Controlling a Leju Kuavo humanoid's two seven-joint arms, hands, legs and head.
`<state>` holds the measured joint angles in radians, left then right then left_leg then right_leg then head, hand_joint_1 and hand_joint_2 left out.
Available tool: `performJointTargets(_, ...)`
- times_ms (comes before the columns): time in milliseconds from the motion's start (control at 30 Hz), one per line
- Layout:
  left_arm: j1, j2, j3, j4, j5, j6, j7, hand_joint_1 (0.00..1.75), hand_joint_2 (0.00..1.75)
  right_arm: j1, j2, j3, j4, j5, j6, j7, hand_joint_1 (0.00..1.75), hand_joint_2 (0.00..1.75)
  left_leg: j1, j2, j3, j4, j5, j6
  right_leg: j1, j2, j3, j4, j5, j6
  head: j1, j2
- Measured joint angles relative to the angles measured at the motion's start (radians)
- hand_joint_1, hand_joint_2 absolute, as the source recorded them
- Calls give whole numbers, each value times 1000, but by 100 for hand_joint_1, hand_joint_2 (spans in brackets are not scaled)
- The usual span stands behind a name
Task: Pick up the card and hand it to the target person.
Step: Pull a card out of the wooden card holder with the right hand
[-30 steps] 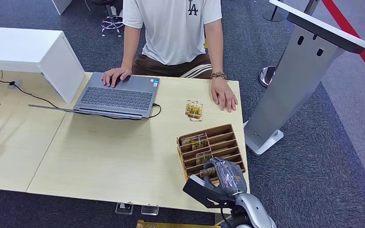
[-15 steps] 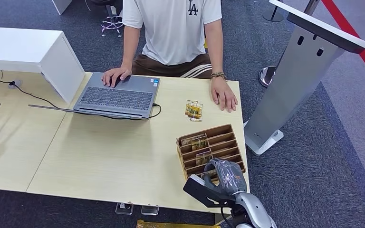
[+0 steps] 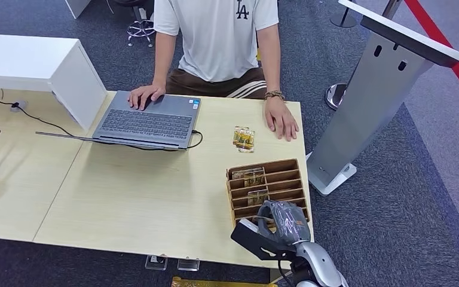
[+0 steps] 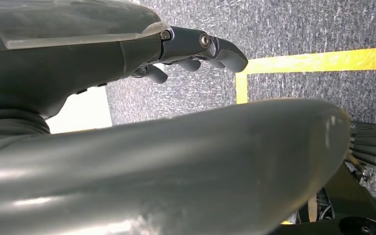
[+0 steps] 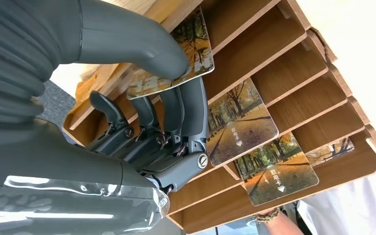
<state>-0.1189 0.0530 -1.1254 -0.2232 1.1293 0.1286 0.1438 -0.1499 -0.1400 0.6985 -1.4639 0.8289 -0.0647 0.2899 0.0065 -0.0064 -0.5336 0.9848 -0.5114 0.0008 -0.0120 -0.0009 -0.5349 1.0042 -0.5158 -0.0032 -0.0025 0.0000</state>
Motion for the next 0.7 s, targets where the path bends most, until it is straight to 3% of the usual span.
performJointTargets(700, 0, 0, -6, 0, -18, 2, -9, 0, 0, 0, -1, -3, -5, -49, -13, -44, 150, 175, 0, 0, 0, 0, 0, 0, 0, 0, 0, 0, 0, 0, 0, 0)
